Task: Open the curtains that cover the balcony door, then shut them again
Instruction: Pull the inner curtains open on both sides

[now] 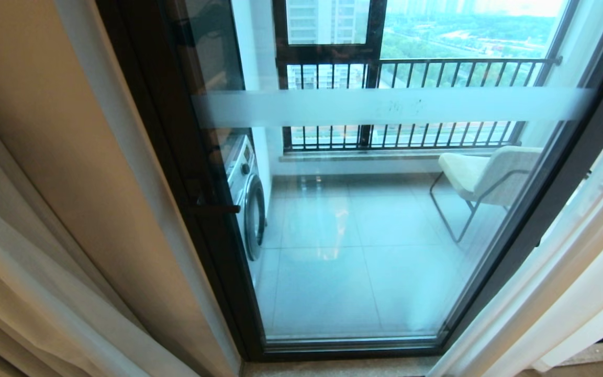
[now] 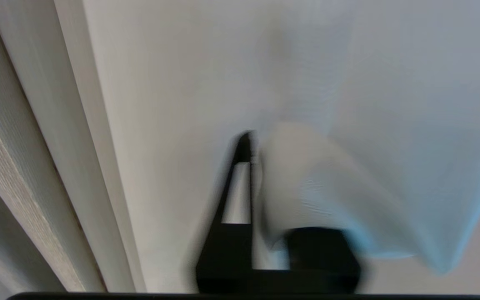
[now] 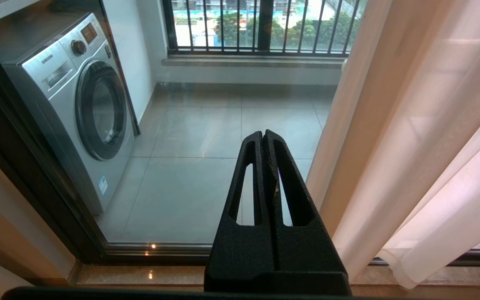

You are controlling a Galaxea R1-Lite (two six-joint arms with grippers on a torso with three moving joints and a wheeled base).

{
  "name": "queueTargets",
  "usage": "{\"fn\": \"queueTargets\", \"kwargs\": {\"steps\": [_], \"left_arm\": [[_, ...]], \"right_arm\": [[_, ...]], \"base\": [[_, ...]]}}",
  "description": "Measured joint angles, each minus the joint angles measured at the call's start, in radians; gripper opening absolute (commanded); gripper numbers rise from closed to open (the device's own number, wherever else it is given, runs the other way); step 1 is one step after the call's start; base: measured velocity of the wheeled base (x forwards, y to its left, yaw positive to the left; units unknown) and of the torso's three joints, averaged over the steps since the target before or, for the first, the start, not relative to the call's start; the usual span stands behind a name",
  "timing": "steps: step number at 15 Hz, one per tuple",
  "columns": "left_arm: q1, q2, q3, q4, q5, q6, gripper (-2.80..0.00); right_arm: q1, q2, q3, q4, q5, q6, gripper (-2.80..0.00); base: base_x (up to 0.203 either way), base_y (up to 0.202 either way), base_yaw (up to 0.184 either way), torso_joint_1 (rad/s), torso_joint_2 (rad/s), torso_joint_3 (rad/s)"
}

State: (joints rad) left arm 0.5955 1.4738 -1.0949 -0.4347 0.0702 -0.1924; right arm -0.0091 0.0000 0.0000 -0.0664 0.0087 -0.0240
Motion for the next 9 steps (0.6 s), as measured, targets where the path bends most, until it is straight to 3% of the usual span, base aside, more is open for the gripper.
{"fn": "queueTargets", "kwargs": {"steps": [9], "left_arm": [[-0.003,-0.012,0.009,0.002,0.002,0.002,0.0]], "right_arm": [[0.0,0.0,0.0,0.0,0.0,0.0,-2.8]], "base": [[0.0,0.0,0.0,0.0,0.0,0.0]]}}
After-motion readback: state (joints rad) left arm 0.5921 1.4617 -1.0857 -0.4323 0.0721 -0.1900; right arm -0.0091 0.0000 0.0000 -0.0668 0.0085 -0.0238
